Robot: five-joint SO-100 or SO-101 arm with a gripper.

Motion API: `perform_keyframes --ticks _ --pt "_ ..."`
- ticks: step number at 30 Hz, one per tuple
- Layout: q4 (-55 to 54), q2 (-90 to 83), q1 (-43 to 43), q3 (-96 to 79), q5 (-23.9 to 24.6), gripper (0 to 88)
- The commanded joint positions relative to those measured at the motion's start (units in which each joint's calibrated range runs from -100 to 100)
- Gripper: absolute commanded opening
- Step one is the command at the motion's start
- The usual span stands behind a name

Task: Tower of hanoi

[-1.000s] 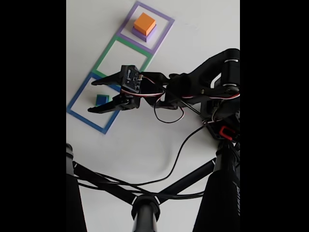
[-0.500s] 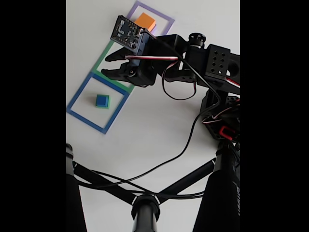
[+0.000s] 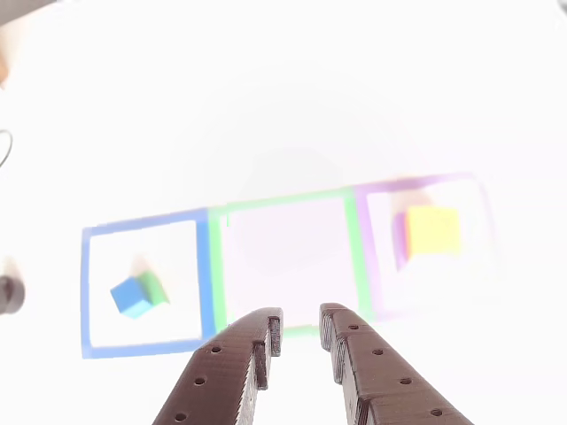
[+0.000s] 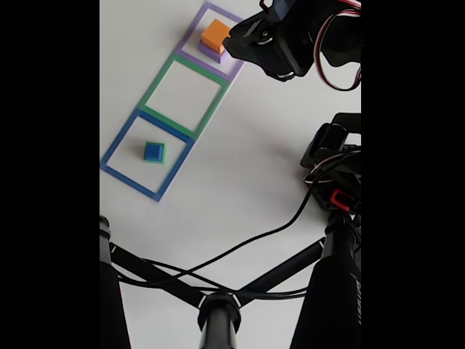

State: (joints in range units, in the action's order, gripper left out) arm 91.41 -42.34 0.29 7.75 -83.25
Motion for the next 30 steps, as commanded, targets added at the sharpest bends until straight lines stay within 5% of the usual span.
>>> perform_keyframes --ticks 1,10,16,19,30 --pt "2.43 -0.74 4.32 3.71 -0.52 2.0" --pt "3.97 -1.38 11.99 3.35 -2.04 3.9" --pt "1.3 -5.74 18.51 -6.2 -12.35 17.8" --pt "-5.26 -10.91 21.67 -17.47 -16.75 23.1" --pt "-37.49 -19.71 25.22 -54.75 -16.75 31.9"
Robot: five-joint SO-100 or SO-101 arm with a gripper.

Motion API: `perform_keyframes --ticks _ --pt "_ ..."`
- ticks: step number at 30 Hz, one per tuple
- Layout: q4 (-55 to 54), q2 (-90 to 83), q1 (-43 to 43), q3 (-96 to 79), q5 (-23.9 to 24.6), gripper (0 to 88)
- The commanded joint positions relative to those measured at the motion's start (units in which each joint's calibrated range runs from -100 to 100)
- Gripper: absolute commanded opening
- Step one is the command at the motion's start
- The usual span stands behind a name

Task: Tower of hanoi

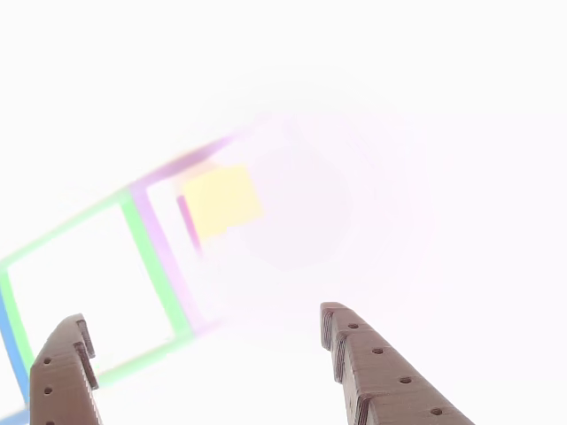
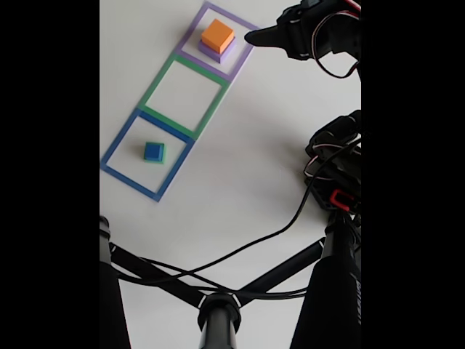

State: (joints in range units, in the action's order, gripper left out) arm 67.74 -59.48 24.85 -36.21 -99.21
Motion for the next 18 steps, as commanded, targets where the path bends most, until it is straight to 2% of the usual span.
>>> perform_keyframes --ticks 1,10,18 --pt "-17.7 -2.74 0.66 -13.98 -0.79 32.4" --pt "-52.11 -0.39 1.04 -38.25 -0.79 34.2" --pt "-73.32 11.15 1.23 -45.61 -0.79 35.1"
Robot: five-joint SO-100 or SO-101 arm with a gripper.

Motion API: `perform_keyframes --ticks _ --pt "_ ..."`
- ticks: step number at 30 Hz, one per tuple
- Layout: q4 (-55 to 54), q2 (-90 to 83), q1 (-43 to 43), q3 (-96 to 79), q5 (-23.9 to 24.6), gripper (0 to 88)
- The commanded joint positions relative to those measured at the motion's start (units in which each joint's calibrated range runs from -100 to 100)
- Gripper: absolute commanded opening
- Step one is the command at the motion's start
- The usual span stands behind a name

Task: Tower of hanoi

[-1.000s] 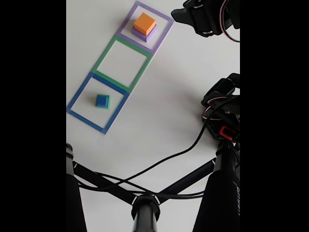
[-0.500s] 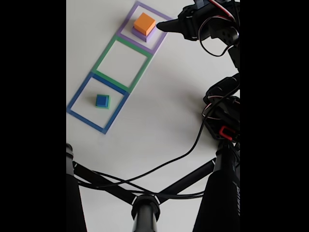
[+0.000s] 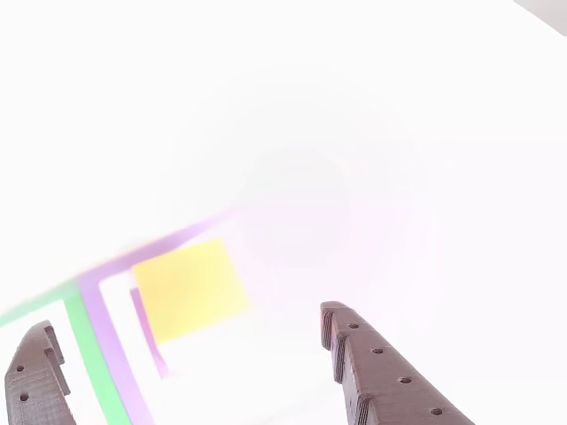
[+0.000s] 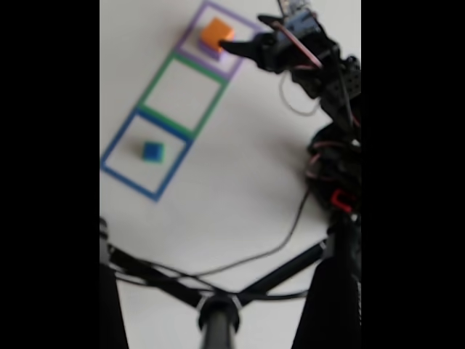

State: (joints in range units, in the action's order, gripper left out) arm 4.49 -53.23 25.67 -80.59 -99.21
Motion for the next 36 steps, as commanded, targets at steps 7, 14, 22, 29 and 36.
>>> perform_keyframes --ticks 7,14,22,29,36 --pt "-24.33 15.48 -0.07 -4.32 -0.79 35.1" --pt "-33.4 24.12 -1.6 -4.14 -0.79 34.9" --pt "-42.63 34.13 -0.16 -2.59 -0.79 34.8" --pt "-50.97 45.2 0.32 1.77 -0.79 35.0" --pt "-55.51 53.35 0.03 6.86 -0.79 35.1"
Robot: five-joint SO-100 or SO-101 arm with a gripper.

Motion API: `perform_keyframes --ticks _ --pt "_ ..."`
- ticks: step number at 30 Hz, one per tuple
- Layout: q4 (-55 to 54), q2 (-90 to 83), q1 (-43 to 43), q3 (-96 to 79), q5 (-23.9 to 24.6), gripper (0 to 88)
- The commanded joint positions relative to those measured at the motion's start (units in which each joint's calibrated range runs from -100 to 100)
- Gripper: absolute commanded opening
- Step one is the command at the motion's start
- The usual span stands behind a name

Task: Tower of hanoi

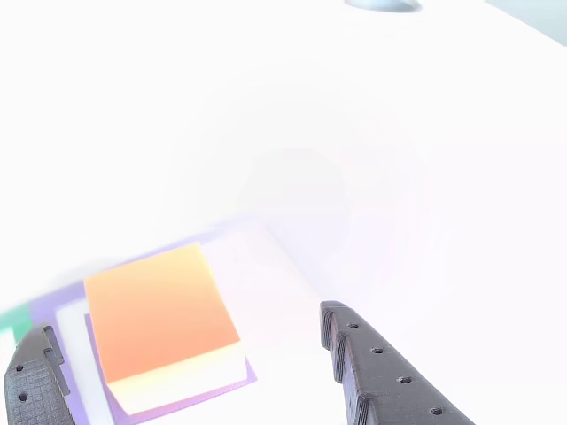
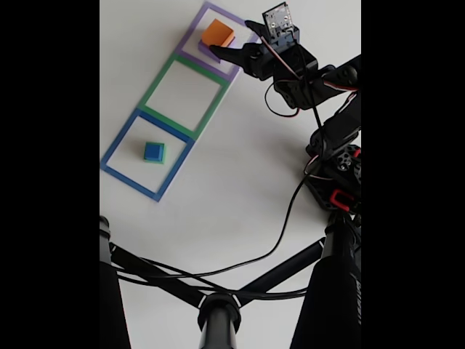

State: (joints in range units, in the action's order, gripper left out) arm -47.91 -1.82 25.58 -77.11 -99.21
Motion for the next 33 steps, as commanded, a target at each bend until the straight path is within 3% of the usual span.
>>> perform_keyframes --ticks 1,33 --pt "-3.83 2.91 -0.08 3.93 -0.79 35.1" --pt "-15.33 17.6 -3.15 8.57 -0.79 33.5"
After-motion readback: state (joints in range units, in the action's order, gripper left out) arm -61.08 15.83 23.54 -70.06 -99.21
